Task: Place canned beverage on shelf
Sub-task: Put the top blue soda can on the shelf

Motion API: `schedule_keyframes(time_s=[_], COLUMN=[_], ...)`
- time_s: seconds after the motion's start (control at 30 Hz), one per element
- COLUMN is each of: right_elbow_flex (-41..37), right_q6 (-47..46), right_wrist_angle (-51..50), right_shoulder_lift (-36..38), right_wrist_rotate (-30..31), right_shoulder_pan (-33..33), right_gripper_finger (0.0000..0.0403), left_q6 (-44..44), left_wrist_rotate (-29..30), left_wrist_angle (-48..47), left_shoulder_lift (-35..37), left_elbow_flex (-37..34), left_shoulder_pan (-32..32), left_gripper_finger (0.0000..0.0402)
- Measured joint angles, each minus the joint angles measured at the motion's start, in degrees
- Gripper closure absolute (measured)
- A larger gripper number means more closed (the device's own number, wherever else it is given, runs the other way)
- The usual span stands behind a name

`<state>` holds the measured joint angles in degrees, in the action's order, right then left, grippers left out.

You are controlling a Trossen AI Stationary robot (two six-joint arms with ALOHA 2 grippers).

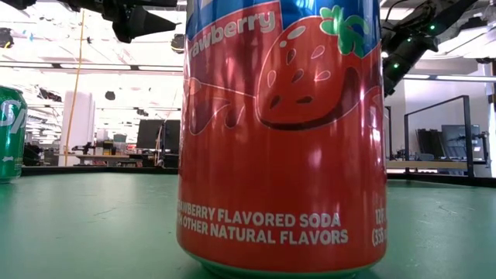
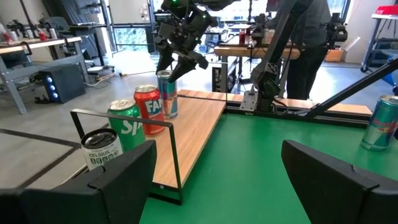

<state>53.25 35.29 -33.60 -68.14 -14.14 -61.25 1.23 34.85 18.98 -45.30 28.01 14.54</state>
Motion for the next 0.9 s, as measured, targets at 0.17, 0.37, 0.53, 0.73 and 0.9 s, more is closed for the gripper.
schedule_keyframes(time_s=[0.17, 0.37, 0.53, 0.73, 0.9], right_elbow_flex=[0.00, 0.05, 2.21, 2.86, 2.89], right_q6=[2.18, 2.73, 2.78, 2.91, 2.95], right_wrist_angle=[-0.57, -1.14, -4.79, -5.33, -4.24], right_shoulder_lift=[0.00, -0.02, -0.13, -0.28, -1.25], right_wrist_rotate=[-0.78, -0.91, -0.85, -1.55, -5.08], right_shoulder_pan=[0.00, 0.00, 0.00, -0.08, -1.16], right_gripper_finger=[0.0126, 0.0127, 0.0127, 0.0127, 0.0127], left_q6=[0.00, -0.21, -0.21, -0.22, -0.40], left_wrist_rotate=[-0.01, 0.00, -0.02, -0.02, -0.01], left_wrist_angle=[0.00, 0.00, 0.00, 0.00, 0.00], left_shoulder_lift=[0.00, 0.00, 0.00, -0.02, -0.02], left_elbow_flex=[0.00, 0.00, 0.00, 0.00, 0.00], left_shoulder_pan=[0.00, -0.01, -0.01, 0.00, -0.01], left_gripper_finger=[0.0070, 0.0070, 0.0070, 0.0070, 0.0070])
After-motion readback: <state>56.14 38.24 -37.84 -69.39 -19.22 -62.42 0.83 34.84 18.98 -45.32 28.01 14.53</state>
